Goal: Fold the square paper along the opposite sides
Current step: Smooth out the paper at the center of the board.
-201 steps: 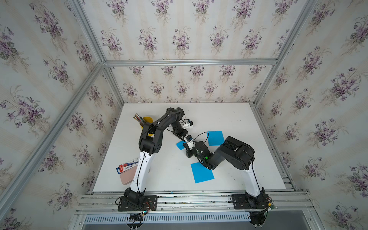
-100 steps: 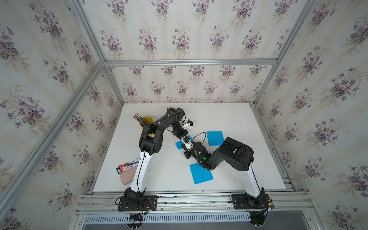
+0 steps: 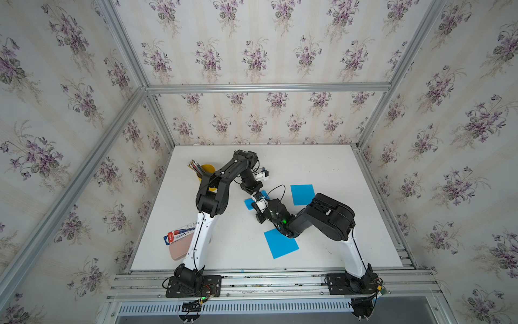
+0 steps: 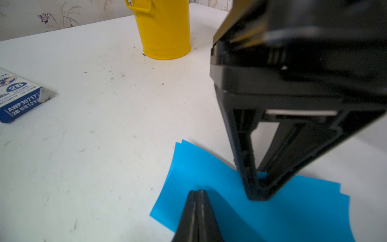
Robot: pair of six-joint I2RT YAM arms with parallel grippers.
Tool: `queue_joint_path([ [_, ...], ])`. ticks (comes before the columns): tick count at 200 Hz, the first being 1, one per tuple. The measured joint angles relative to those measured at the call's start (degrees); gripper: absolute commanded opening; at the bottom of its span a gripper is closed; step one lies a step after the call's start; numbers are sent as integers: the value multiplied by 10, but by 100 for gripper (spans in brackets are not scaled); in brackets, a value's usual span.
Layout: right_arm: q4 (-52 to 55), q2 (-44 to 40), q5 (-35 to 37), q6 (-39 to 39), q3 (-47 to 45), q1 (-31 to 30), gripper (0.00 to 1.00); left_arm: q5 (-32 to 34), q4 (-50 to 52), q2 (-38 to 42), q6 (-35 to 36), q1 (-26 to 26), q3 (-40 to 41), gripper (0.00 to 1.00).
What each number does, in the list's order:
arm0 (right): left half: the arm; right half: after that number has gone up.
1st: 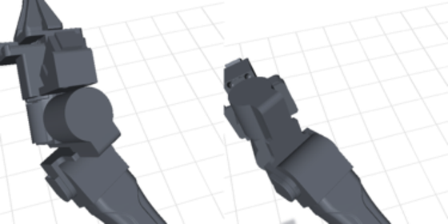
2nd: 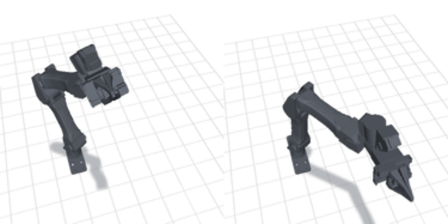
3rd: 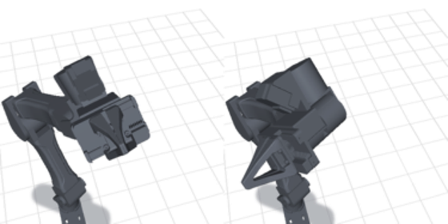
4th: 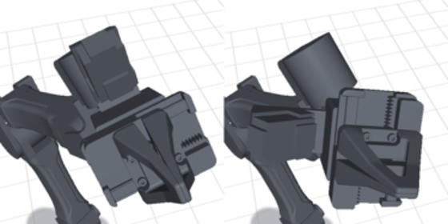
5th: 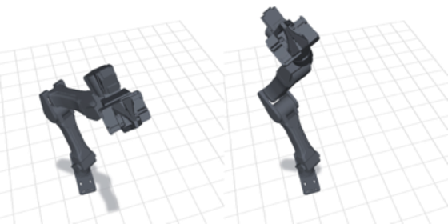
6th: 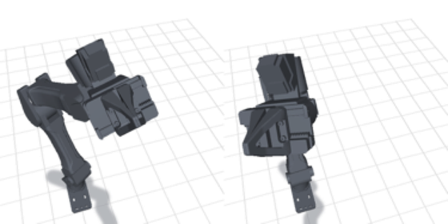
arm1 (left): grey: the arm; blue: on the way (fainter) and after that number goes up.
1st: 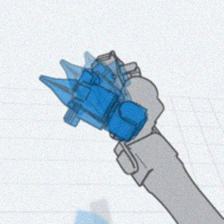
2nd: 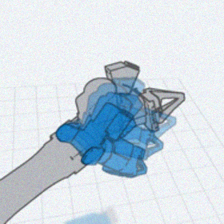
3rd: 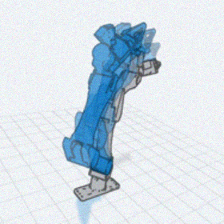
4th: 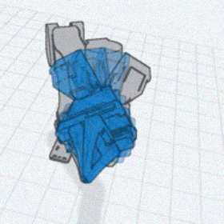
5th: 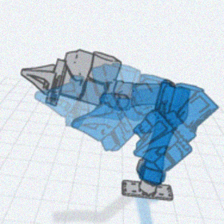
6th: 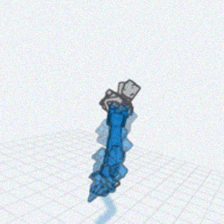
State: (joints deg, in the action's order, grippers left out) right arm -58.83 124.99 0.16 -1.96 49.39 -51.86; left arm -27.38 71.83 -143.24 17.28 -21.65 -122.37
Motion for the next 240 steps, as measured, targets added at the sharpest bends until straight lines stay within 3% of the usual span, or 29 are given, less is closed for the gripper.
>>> queue_joint_path([
  [191, 12, 7, -41, 9, 19, -20, 0, 16, 24, -11, -54, 16, -25, 0],
  [240, 11, -119, -64, -14, -12, 2, 0, 19, 10, -8, -57, 17, -24, 0],
])
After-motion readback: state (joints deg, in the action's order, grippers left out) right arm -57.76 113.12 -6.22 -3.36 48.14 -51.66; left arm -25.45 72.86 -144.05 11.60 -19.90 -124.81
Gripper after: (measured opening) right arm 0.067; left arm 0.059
